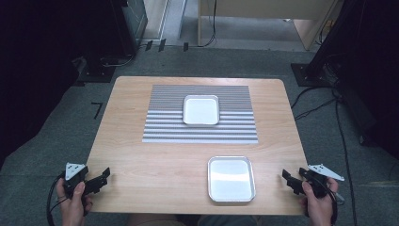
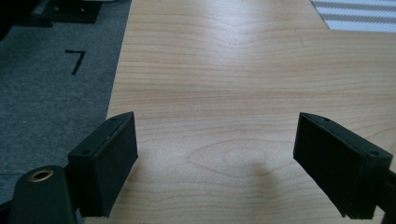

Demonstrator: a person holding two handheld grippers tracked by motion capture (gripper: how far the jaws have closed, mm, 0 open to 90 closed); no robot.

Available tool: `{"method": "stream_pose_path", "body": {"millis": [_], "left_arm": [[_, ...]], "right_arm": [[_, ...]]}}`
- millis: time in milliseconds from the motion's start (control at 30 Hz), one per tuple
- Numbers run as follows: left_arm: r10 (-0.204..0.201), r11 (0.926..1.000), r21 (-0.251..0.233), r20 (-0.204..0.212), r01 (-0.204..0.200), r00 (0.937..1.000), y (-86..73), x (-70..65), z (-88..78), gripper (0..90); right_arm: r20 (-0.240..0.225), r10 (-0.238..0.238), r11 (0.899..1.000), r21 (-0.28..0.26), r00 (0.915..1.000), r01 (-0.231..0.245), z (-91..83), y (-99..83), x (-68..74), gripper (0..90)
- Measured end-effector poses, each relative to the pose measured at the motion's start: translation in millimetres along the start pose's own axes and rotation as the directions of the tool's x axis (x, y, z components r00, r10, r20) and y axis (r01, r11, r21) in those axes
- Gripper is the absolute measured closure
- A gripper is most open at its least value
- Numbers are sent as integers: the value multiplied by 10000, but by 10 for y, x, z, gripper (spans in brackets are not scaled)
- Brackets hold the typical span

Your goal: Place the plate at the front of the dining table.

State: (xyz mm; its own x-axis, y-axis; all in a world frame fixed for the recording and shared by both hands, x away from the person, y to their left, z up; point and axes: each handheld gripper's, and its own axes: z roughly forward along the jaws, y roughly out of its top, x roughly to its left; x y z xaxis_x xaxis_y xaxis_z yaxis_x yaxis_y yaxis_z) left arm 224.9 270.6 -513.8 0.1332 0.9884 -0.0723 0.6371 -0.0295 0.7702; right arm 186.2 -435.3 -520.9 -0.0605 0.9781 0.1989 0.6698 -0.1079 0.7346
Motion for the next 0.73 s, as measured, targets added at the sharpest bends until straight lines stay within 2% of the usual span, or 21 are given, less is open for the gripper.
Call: {"method": "stream_pose_path", "body": {"millis": [33, 67, 100, 133, 200, 733], "left_arm": [[199, 9997, 124, -26, -199, 9998, -1, -19, 12, 136], [336, 9992, 221, -36, -335, 9994, -2, -33, 24, 136], [521, 9979, 399, -48, -519, 9986, -3, -54, 41, 136], [955, 9938, 591, -120, -946, 9954, -10, -94, 64, 131], [960, 9937, 573, -6, -959, 9954, -15, -96, 66, 132], [990, 9940, 452, 56, -992, 9951, -43, -100, 53, 130]], "right_arm": [[160, -284, 9996, -22, 9995, 285, 10, -10, 21, 240], [160, -284, 9996, -22, 9995, 285, 10, -10, 21, 240], [291, -487, 9988, -53, 9984, 489, 18, -18, 34, 238], [643, -1001, 9950, 44, 9929, 1000, 38, -32, 85, 230], [942, -1460, 9893, 205, 9848, 1446, 59, -36, 134, 218], [859, -1474, 9890, 250, 9853, 1458, 61, -40, 149, 201]]}}
